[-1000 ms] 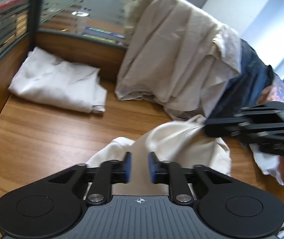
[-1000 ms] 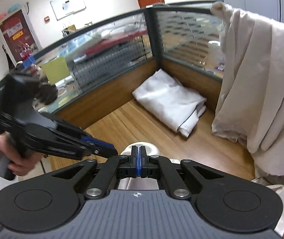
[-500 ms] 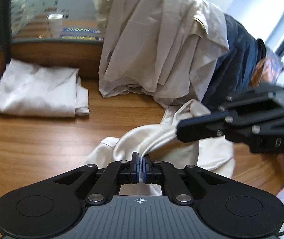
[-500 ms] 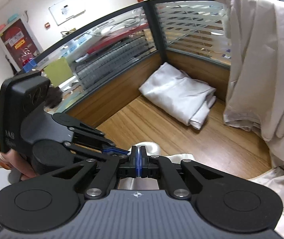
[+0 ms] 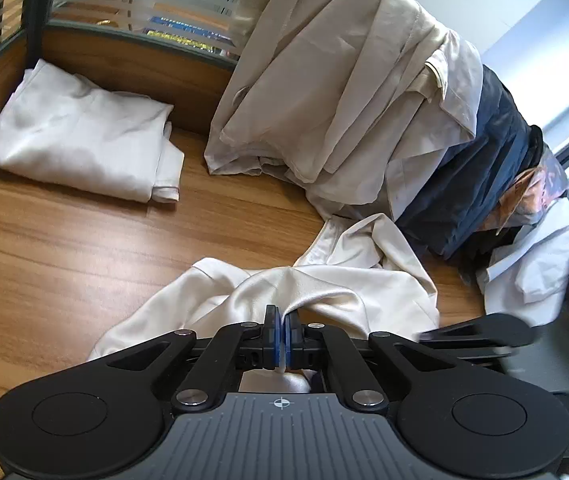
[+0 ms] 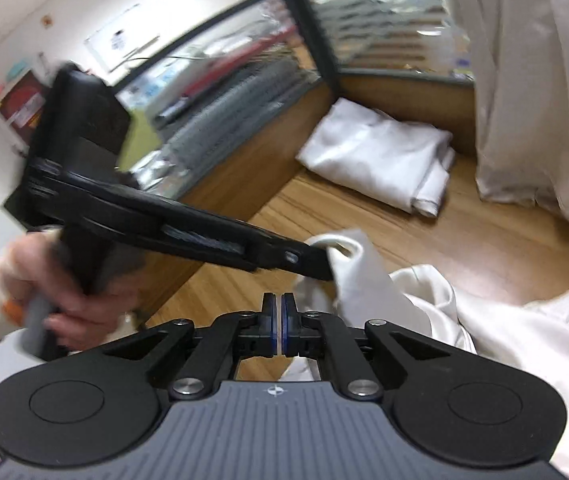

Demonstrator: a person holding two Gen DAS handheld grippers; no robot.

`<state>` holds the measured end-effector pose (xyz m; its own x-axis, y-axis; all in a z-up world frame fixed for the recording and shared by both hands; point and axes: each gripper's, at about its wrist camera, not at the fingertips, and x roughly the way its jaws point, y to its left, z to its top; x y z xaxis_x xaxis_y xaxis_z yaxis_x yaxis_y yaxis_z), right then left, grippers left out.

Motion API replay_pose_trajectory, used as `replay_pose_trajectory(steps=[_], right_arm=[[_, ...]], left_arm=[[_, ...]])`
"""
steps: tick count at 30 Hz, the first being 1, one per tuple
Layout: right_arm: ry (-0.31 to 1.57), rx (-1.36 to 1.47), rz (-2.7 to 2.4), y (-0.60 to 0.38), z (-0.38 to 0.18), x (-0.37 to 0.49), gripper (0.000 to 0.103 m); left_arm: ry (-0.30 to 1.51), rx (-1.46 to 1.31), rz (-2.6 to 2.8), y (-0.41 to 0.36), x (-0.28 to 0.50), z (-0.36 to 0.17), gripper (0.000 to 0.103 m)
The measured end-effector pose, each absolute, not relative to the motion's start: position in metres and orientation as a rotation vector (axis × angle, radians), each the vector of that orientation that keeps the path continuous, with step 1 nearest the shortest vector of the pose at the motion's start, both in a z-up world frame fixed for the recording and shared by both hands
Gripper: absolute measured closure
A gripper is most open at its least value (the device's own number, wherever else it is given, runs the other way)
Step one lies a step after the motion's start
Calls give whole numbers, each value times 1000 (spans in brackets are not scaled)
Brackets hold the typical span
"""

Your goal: Fold clothes

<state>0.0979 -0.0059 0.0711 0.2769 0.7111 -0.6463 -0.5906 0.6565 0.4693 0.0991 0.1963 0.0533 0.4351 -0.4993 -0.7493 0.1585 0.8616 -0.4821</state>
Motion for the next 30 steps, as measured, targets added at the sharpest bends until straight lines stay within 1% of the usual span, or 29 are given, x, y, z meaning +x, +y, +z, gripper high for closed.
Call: replay_pose_trajectory(steps=[6,10,20,22,26,27,30], right_arm=[[943,214,684,-20,44,119,99],[976,180,548,-30,22,136,99],[1012,229,801,-11,26,132,99],[1030,193,808,0,18,135,99],[1115,13,814,26,-8,132,98],[1136,-20,820,29,-15,129,102],[1176,-88,855,31,-23,119,102]], left_arm=[[1076,-423,-421,206,99,52,99],[1108,-528,-428,216,101,46,99],[1146,-706,-426,229,106,33,99],[1130,-718,-417,231,108,35,99],[1096,-708,-363,238,113,38,100],[1098,-701,-344,241,115,37,100],[1132,-720,-308,248,119,22,100]])
